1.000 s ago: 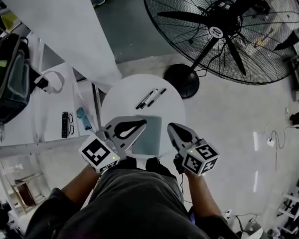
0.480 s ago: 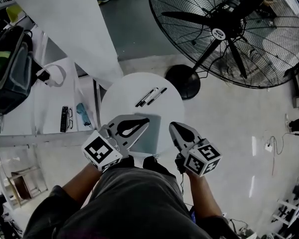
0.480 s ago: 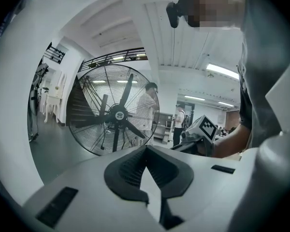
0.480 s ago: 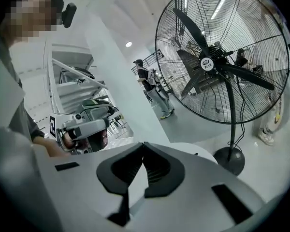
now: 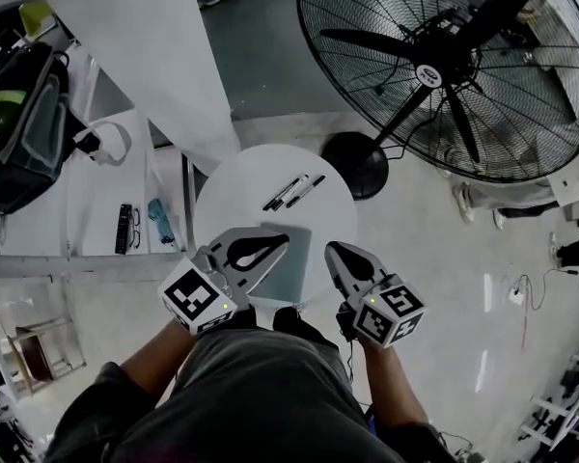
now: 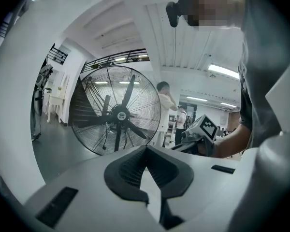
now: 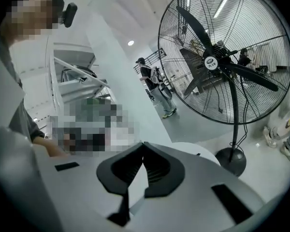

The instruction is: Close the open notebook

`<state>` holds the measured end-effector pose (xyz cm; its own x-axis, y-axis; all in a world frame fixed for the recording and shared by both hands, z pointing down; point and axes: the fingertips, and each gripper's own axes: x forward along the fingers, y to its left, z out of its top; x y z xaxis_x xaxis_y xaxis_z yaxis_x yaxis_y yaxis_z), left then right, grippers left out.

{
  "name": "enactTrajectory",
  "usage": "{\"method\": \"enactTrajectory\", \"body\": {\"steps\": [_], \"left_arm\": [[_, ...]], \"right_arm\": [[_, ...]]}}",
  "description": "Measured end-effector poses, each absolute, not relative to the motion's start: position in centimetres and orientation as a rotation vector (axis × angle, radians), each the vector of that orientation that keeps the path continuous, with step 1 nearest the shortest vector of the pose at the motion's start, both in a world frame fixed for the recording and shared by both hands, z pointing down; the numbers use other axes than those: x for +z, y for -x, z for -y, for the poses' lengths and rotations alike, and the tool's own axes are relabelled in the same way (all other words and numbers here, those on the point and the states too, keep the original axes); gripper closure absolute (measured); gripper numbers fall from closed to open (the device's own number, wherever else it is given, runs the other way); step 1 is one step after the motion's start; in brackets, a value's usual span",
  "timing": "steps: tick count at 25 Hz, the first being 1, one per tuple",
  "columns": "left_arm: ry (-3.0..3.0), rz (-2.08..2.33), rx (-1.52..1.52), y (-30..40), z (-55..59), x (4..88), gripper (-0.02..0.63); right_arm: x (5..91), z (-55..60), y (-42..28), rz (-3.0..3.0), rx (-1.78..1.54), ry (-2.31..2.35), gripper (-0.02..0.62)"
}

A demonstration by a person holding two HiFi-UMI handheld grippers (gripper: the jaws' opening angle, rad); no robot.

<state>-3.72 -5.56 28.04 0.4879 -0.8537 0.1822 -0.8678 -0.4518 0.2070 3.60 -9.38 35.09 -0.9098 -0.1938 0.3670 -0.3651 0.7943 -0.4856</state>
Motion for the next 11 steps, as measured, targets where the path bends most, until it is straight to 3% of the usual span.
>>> {"method": "enactTrajectory", "body": {"steps": [11], "left_arm": [[-2.439,1.465,0.065,4.17,4.84,28.42,0.591]], "right_arm": [[35.24,8.79,-2.87,2.682,0.806,-0.420,0.575]]}}
